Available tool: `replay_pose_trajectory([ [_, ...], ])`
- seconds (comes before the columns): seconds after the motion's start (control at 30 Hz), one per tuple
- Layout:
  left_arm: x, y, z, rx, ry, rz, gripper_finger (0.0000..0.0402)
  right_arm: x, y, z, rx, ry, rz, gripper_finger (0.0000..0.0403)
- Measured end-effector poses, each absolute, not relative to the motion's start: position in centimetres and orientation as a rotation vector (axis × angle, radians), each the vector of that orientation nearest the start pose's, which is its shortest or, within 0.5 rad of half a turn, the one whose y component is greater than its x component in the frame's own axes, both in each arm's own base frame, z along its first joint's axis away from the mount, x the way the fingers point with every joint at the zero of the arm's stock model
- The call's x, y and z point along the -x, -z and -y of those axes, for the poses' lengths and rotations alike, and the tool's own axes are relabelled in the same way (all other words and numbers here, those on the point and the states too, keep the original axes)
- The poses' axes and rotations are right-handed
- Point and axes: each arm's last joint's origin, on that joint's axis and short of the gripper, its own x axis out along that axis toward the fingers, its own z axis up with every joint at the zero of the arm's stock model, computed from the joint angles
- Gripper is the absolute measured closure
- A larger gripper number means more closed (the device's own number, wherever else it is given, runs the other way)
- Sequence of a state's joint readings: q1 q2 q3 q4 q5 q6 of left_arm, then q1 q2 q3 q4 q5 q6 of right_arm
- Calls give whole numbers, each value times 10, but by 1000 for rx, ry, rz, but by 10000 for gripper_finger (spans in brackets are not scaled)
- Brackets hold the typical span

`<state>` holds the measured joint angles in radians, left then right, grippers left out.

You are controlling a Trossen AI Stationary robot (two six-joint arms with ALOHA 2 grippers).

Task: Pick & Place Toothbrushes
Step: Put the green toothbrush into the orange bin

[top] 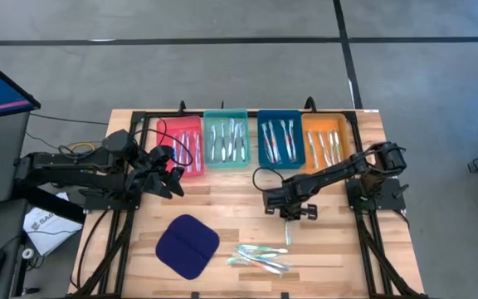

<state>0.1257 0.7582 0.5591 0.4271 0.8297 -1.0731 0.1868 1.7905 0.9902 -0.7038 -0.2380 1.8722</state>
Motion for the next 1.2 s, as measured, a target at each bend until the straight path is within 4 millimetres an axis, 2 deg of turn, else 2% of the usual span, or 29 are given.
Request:
replay_pose_trajectory([
  [0.3, -167, -315, 0, 915, 735, -187, 198, -300, -145, -63, -1388, 1082, -1341, 402],
  [0.5, -167, -315, 1, 913, 739, -189, 198, -317, -173, -54, -1367, 999, -1310, 402],
  [0.67, -167, -315, 1, 911, 749, -196, 198, -327, -204, -37, -1344, 1001, -1324, 403],
  [0.8, -166, -315, 1, 910, 751, -197, 198, -329, -237, -9, -1269, 1023, -1335, 403],
  [0.97, -166, -315, 1, 910, 752, -198, 198, -323, -277, 42, -1177, 1044, -1278, 403],
  [1.07, -166, -315, 1, 910, 752, -198, 198, -306, -299, 75, -1175, 1018, -1167, 403],
  [1.2, -167, -315, 1, 911, 748, -195, 198, -266, -327, 112, -1161, 1109, -1054, 403],
])
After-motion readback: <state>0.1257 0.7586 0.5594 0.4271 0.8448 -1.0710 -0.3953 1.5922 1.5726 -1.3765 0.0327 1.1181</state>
